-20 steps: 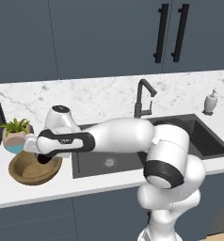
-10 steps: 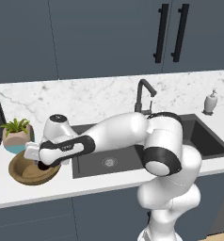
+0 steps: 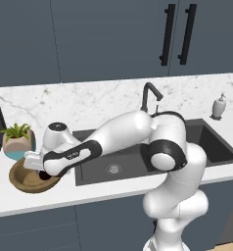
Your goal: Pick the avocado from the sink and place it in the bowl. Then pick the bowl and place it in the microwave. Then close the microwave door and press the start button.
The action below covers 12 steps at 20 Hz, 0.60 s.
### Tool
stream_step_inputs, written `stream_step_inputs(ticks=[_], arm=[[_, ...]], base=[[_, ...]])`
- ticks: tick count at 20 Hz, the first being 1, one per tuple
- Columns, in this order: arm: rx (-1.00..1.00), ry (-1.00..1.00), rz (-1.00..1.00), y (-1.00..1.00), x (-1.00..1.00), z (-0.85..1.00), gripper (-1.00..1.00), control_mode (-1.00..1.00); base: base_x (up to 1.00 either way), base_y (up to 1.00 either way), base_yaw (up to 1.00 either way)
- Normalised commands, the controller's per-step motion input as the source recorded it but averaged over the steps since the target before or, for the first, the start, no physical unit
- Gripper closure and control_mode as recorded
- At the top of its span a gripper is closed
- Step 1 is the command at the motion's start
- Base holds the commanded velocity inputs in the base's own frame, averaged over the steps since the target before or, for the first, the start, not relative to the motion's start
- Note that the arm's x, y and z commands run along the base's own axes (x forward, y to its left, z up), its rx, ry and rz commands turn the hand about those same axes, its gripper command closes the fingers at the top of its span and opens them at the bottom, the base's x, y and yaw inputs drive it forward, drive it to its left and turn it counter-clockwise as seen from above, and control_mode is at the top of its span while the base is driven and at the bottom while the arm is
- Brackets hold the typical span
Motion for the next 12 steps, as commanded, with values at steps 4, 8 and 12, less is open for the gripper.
stream_step_inputs(ticks=[4, 8, 12], arm=[[0.00, 0.00, 0.00, 0.01, 0.00, -0.23, 1.00, -1.00], [0.00, 0.00, 0.00, 0.07, 0.00, -0.26, -1.00, -1.00], [0.00, -0.04, 0.00, 0.01, 0.00, -0.19, -1.00, -1.00]], base=[[0.00, 0.00, 0.00], [0.00, 0.00, 0.00], [0.00, 0.00, 0.00]])
